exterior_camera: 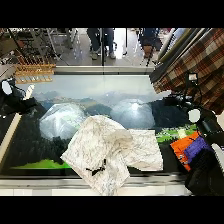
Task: Fold the clothes and pants, and hang the long-sleeved shirts on hangers.
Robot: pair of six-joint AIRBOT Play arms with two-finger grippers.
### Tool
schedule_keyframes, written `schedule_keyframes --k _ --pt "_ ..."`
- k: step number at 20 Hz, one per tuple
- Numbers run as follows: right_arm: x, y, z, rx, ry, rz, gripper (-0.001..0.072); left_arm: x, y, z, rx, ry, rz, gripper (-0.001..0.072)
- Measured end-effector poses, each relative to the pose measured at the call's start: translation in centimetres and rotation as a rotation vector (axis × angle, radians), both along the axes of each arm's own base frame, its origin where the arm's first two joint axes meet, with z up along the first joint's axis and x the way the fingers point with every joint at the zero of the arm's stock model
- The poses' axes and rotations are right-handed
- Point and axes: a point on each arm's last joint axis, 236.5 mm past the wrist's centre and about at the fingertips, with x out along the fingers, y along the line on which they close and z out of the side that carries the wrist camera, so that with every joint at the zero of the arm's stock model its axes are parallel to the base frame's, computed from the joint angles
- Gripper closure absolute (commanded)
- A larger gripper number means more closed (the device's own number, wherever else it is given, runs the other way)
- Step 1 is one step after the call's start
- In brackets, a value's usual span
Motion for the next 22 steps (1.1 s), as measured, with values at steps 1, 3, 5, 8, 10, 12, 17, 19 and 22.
schedule_keyframes --k 1,3,5,8,10,12,17,19,22 --pt "0.00 -0.02 0.00 0.000 0.000 0.000 0.0697 0.00 0.00 -0.04 0.000 0.001 0.000 0.0685" --pt "0.00 0.00 0.00 0.000 0.000 0.000 0.0697 0.01 0.00 -0.07 0.000 0.002 0.000 0.0685" --pt "0.00 -0.02 0.00 0.000 0.000 0.000 0.0697 0.01 0.00 -0.11 0.000 0.002 0.000 0.0685" --pt "0.00 0.00 0.00 0.000 0.000 0.000 0.0697 0.01 0.00 -0.11 0.000 0.002 0.000 0.0685" --pt "0.00 -0.02 0.00 0.000 0.000 0.000 0.0697 0.01 0.00 -0.11 0.000 0.002 0.000 0.0685" --pt "0.00 0.00 0.00 0.000 0.000 0.000 0.0697 0.01 -0.01 -0.11 -0.001 0.002 0.000 0.0685" --pt "0.00 -0.01 -0.01 0.000 0.000 0.000 0.0697 0.01 -0.01 -0.11 -0.001 0.002 0.000 0.0685" --pt "0.01 0.01 0.01 0.001 0.000 0.000 0.0697 0.01 -0.02 -0.11 -0.002 0.002 0.003 0.0685" --pt "0.13 0.72 0.30 0.091 -0.012 -0.013 0.0697 0.08 -0.02 -0.09 -0.002 -0.001 0.000 0.0684"
